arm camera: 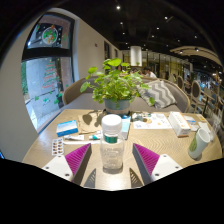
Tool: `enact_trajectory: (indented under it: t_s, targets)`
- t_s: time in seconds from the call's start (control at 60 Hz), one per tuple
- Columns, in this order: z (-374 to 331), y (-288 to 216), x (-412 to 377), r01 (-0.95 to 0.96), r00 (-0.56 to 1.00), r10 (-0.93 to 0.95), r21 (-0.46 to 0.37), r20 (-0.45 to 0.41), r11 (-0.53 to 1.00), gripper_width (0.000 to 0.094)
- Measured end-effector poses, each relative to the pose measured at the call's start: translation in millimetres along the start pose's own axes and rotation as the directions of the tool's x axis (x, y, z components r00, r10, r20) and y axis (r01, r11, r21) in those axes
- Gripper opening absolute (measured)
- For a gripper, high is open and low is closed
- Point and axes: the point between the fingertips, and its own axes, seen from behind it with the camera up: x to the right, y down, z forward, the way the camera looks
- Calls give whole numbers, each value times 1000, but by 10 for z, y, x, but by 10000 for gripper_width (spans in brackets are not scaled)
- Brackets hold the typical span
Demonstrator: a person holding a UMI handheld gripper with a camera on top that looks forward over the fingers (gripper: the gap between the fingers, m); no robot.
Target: Pour water
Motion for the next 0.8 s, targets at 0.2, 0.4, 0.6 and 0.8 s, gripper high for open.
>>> enact_trajectory:
  t_s: [0.2,0.4,0.6,0.8]
  targets:
    - [515,117,-1,-9,1000,9,6,-30,1000,678]
    - [595,68,-23,-9,1000,10,45,-19,999,459]
    - [429,-127,51,-2,1000,3,55,-11,999,406]
    - [-91,-928,466,-263,964,252,135,89,955,404]
